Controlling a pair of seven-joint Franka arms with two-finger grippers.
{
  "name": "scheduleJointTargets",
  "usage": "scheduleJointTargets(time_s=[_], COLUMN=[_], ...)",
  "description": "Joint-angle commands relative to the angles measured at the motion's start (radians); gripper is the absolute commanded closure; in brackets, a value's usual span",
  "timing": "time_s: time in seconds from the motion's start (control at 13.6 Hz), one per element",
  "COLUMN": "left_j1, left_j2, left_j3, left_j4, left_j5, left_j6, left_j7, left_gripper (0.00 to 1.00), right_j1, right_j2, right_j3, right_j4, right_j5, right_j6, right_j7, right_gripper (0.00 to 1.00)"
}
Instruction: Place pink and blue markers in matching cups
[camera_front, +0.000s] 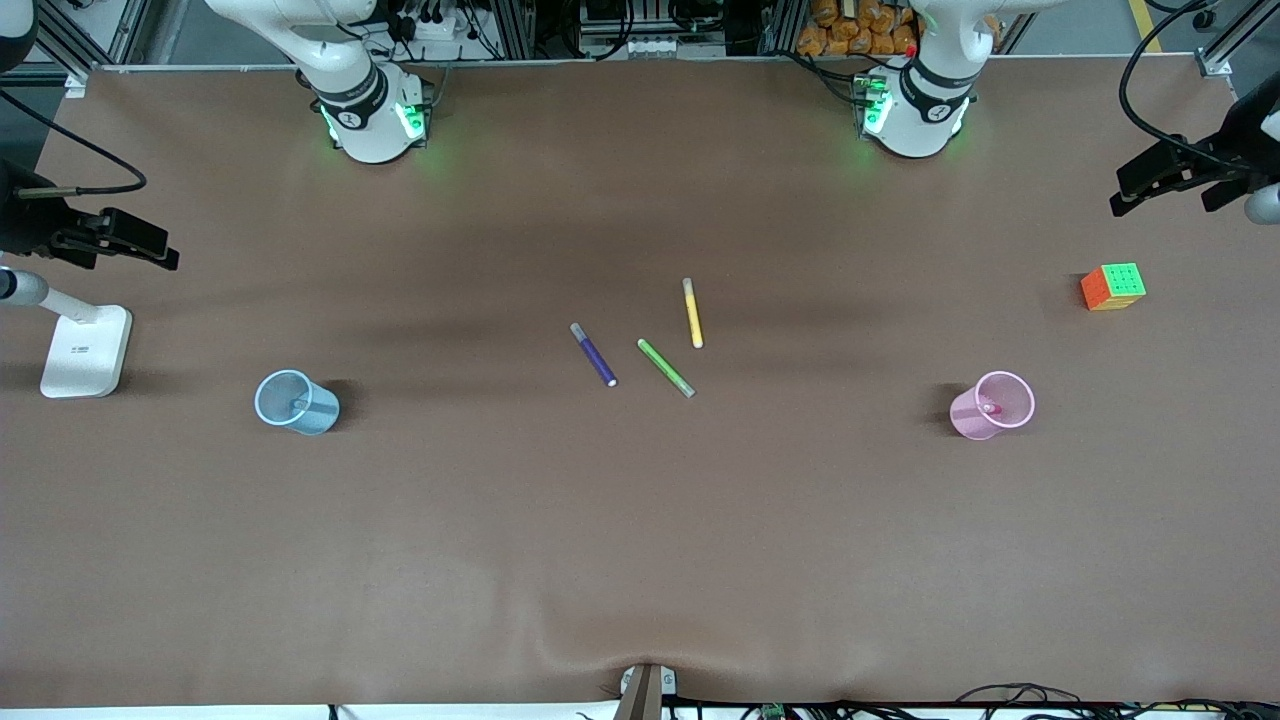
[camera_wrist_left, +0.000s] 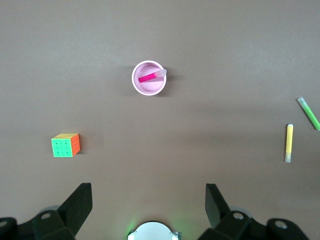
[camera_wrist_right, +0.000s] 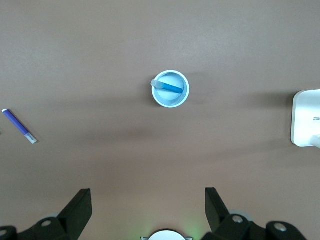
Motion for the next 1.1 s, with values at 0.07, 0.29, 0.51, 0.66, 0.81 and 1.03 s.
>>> scheduleJointTargets(time_s=[0.07, 0.29, 0.51, 0.66, 0.81, 1.03], left_j1=[0.003, 0.004, 0.004, 0.004, 0.004, 0.004], left_j2=[0.008, 0.008, 0.008, 0.008, 0.008, 0.010], left_j3=[-0.005, -0.004, -0.002, -0.002, -0.001, -0.001], left_j4=[0.022, 0.022, 0.022, 0.021, 0.021, 0.021], left_j5=[0.008, 0.006, 0.010, 0.010, 0.010, 0.011], left_j6=[-0.006, -0.006, -0.011, -0.012, -0.012, -0.012], left_j7=[0.017, 0.017, 0.017, 0.017, 0.017, 0.017], left_gripper=[0.00, 0.00, 0.00, 0.00, 0.00, 0.00], right_j1=[0.021, 0.027, 0.027, 0.027, 0.029, 0.029], right_j2=[-0.016, -0.016, -0.015, -0.015, -0.015, -0.015], right_j3=[-0.004, -0.004, -0.004, -0.004, -0.004, -0.004], right_j4=[-0.022, -0.023, -0.023, -0.023, -0.023, -0.029], right_j5=[-0.025, -0.027, -0.027, -0.027, -0.027, -0.027], right_j6=[0.011, 0.012, 0.014, 0.014, 0.024, 0.024], right_j7=[0.009, 0.009, 0.009, 0.009, 0.010, 0.009], right_gripper=[0.00, 0.00, 0.00, 0.00, 0.00, 0.00])
